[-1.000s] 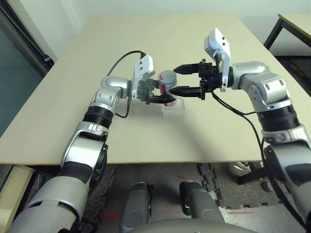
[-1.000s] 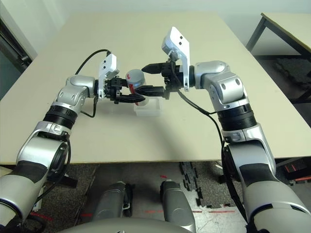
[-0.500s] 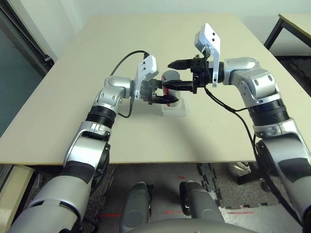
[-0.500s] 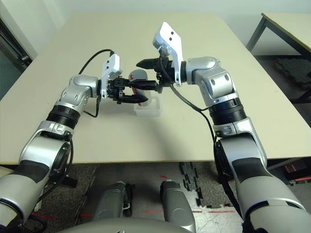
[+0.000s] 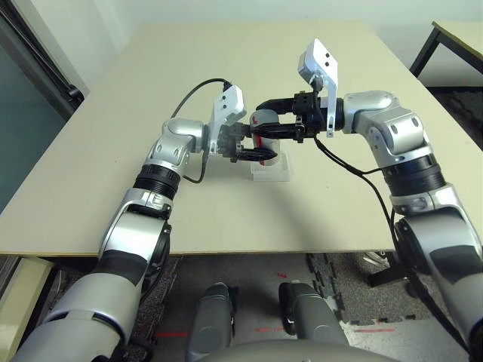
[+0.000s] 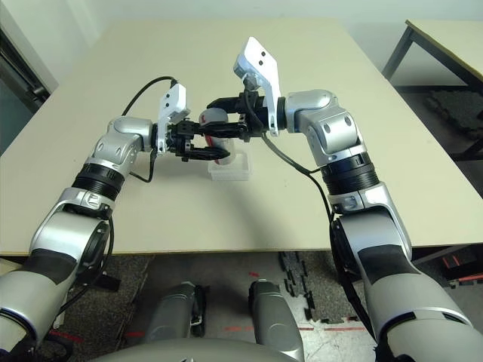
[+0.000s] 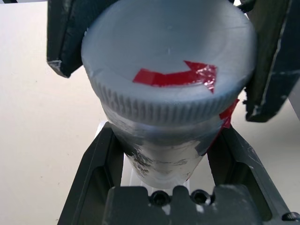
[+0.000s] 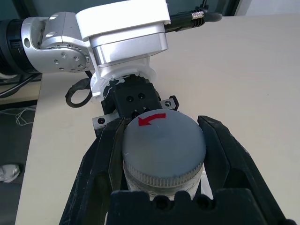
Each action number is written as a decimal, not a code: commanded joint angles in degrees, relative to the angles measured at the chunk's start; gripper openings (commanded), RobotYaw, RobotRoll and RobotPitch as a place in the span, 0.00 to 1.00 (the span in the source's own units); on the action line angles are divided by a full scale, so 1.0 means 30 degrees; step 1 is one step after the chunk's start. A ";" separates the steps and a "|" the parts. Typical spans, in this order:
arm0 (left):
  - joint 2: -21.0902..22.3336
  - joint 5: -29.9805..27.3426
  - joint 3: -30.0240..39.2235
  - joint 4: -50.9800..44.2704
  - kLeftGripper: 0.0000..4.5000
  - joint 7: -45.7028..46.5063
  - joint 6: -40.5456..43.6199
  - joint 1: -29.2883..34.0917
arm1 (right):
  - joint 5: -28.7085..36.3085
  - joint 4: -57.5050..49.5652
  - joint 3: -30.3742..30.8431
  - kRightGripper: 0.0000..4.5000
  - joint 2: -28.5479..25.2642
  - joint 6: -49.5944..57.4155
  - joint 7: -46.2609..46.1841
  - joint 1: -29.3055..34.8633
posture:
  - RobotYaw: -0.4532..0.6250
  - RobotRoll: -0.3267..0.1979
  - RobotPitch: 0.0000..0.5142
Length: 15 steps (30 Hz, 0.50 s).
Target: Pour the medicine from the bottle into the box.
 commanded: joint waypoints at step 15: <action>0.0255 0.0871 -0.0477 0.1427 0.61 -0.0148 -0.0492 0.0370 | 0.1345 -0.1058 -0.1340 0.58 0.0341 0.1279 -0.0540 -0.1321 | 0.39 0.62 0.16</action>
